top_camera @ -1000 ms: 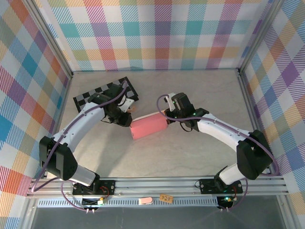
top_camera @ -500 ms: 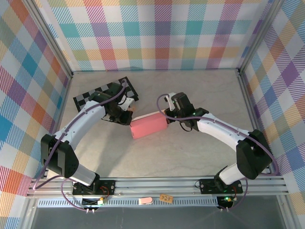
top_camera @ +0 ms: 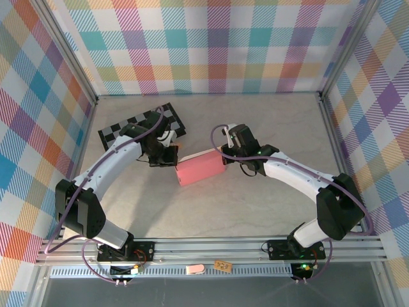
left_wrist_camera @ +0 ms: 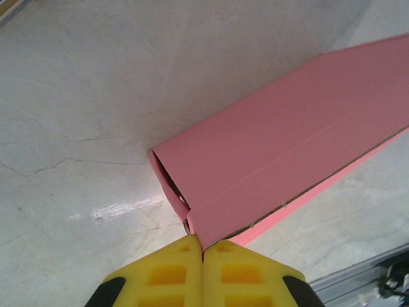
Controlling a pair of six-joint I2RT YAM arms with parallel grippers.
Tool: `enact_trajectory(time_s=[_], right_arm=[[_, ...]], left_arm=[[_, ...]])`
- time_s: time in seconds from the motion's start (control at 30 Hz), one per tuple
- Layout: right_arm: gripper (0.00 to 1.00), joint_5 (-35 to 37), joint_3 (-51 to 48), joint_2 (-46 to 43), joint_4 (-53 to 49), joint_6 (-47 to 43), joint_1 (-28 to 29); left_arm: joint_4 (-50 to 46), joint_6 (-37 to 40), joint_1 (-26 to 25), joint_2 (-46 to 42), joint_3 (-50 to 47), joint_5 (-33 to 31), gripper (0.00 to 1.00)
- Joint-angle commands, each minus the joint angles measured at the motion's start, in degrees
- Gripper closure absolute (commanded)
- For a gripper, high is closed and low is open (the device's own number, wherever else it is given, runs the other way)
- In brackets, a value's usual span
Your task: Fold the paper box
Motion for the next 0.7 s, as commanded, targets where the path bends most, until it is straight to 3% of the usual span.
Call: enact_trajectory(time_s=[0.0, 0.37, 0.67], right_arm=[[1.00, 0.9, -1.5, 2.8, -6.9, 2.3, 0.7], [1.00, 1.7, -1.8, 3.2, -6.5, 2.3, 1.1], [1.00, 2.5, -2.9, 2.9, -6.1, 1.6, 1.1]], left_arm=[[2.6, -6.2, -0.5, -0.8, -1.6, 2.2, 0.98], [12.3, -10.9, -2.7, -6.0, -11.4, -1.2, 0.98], [13.5, -11.5, -4.6, -9.2, -16.5, -4.0, 0.98]])
